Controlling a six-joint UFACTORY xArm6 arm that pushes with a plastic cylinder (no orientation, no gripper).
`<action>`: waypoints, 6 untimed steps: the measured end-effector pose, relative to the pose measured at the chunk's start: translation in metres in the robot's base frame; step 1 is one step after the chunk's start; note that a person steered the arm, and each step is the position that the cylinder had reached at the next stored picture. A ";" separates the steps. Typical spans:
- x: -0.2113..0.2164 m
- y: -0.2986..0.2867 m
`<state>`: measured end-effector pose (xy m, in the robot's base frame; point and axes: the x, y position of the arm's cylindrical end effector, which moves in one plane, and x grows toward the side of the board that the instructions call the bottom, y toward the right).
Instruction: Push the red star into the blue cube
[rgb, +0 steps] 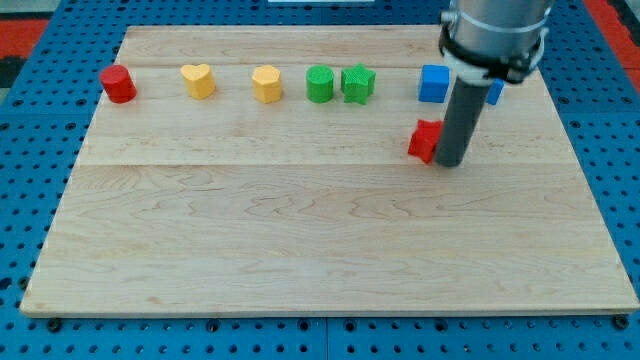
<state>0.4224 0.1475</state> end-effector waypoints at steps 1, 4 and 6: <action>0.016 0.004; -0.022 -0.021; -0.051 -0.004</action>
